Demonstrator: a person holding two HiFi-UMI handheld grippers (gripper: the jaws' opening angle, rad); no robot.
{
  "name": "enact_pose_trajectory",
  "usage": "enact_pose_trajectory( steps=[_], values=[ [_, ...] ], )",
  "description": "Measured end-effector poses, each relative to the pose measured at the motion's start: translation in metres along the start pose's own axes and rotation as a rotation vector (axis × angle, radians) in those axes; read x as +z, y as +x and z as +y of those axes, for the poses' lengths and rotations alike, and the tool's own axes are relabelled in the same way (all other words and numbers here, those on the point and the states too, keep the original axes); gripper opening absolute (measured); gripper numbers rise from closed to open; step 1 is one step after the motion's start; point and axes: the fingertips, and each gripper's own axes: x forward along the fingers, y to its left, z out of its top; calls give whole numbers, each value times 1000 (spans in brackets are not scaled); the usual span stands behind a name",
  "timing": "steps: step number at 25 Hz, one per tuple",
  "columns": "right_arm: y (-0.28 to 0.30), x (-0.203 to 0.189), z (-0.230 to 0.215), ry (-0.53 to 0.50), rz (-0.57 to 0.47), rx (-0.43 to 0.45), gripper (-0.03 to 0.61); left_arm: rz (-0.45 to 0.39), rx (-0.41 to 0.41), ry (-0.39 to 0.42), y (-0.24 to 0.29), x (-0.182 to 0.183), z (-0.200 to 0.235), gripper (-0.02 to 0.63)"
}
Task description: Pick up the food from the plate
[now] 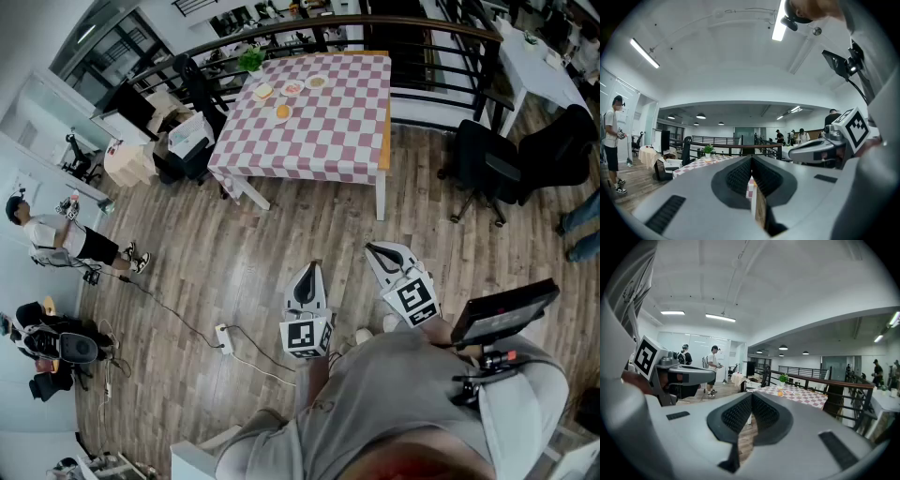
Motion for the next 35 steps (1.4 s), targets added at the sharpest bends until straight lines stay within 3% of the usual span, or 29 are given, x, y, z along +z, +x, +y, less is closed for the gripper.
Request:
enact_pose_trajectory(
  steps=[11,18,22,30,35],
  values=[
    [-17,1,-30,7,-10,-7,15,-13,-28,13,16,6,-40,10],
    [-15,10,-70,87,-68,-39,17,-46,10,9,26,17,-53,10],
    [-4,3,-76,54,-59,-32,17,-48,79,-20,24,16,-52,10],
    [24,6,-73,51,-49,32,17,-65,125,-13,36,20,-39,10],
    [52,3,-80,41,-31,34,17,-63,114,-34,60,11,-16,10]
  ],
)
